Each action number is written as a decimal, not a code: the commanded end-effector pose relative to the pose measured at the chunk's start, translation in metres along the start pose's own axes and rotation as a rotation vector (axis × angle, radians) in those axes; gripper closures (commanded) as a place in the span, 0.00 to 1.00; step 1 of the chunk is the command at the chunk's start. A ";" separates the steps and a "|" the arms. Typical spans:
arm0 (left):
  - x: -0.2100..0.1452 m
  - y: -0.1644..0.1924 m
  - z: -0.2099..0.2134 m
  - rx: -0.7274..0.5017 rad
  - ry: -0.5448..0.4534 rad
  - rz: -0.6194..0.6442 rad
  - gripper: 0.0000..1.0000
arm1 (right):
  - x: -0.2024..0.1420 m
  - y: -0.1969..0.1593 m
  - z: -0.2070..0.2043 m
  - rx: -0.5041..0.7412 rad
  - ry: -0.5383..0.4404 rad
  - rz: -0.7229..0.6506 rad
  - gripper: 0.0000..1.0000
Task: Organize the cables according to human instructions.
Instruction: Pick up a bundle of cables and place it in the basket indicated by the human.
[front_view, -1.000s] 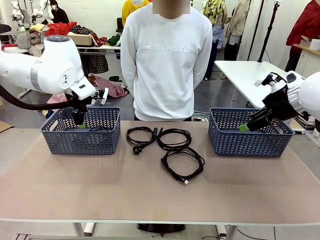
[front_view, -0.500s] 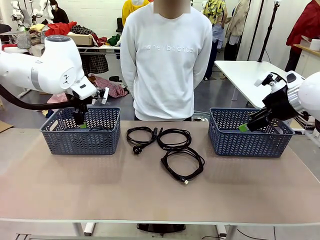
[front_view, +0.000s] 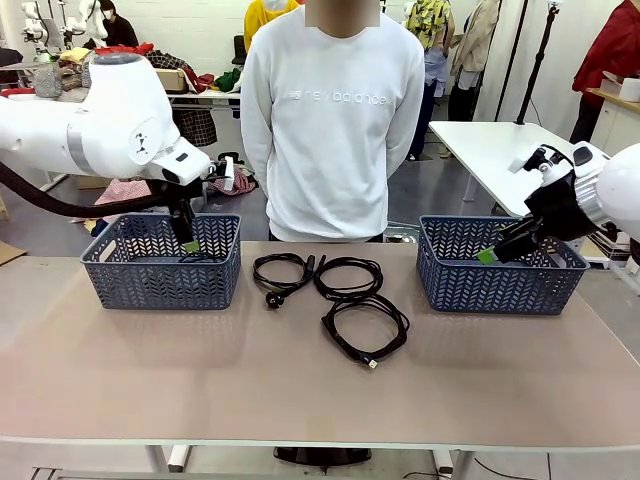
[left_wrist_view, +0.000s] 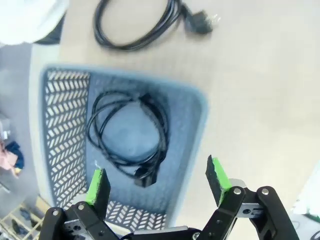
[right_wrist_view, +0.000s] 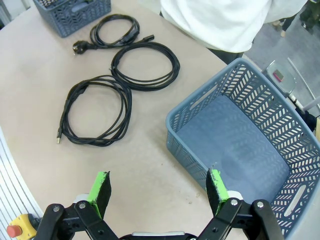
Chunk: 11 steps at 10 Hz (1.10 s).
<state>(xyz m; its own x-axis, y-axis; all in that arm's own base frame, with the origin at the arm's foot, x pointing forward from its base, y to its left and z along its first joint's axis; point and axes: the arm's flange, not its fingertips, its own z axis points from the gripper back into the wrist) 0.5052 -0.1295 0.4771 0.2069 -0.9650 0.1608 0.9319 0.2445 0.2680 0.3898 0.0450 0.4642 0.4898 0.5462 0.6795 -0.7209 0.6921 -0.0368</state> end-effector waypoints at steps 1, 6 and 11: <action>0.005 -0.030 0.008 -0.029 -0.062 0.022 0.00 | 0.000 -0.002 -0.001 0.005 -0.009 -0.004 0.00; 0.022 -0.090 0.011 -0.115 -0.272 0.023 0.00 | 0.000 -0.002 -0.001 0.005 -0.009 -0.004 0.00; 0.035 -0.101 0.011 -0.127 -0.254 0.010 0.00 | 0.000 -0.002 -0.001 0.005 -0.009 -0.004 0.00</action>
<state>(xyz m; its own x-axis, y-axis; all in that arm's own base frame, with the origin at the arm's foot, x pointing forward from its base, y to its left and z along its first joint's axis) 0.4146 -0.1877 0.4643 0.1485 -0.9051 0.3984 0.9641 0.2222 0.1454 0.3897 0.0452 0.4643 0.4895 0.5465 0.6795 -0.7211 0.6919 -0.0370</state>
